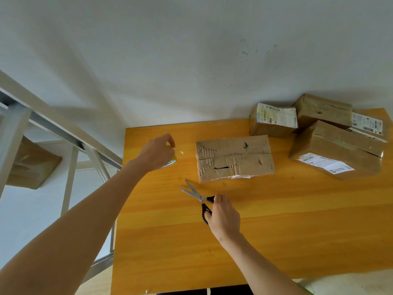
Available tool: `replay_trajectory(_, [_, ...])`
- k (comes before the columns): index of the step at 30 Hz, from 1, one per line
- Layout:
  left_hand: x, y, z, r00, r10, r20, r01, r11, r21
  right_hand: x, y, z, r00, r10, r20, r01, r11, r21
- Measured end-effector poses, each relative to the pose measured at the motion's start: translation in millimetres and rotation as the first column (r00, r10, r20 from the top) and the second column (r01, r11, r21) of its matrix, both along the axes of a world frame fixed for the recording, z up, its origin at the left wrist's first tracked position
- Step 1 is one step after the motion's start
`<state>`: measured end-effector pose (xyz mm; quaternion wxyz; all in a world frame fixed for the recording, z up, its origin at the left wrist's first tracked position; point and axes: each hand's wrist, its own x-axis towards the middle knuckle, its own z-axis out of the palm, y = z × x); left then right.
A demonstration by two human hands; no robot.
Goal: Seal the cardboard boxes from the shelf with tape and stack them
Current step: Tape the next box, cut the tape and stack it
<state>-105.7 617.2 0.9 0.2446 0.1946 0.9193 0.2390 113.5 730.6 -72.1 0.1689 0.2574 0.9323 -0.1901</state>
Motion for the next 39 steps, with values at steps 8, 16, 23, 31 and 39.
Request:
replay_trajectory(8, [16.1,-18.8,4.8,0.990,0.019,0.140,-0.038,0.990,0.133,2.3,8.3,-1.9,0.988,0.144,0.058,-0.146,0.989,0.040])
replay_trajectory(16, [36.6,-30.8,25.1,0.959,-0.052,0.279,0.006,0.987,0.163,7.3,5.0,18.0,0.969,0.141,-0.205,-0.126,0.988,0.085])
replay_trajectory(23, [46.1,-30.5,51.5,0.952,-0.144,0.271,0.084,0.971,0.223,-34.1,-17.1,78.0,0.738,-0.206,-0.642,-0.031,0.941,-0.337])
replay_trajectory(31, [57.6,-20.5,66.4,0.952,-0.248,0.180,0.194,0.942,0.274,-48.2,-6.0,100.5,0.678,-0.582,-0.450,0.070,0.661,-0.747])
replay_trajectory(39, [61.2,-23.7,60.1,0.957,-0.214,0.197,0.163,0.956,0.246,-40.1,15.6,116.4,0.623,-0.751,-0.218,0.137,0.379,-0.915])
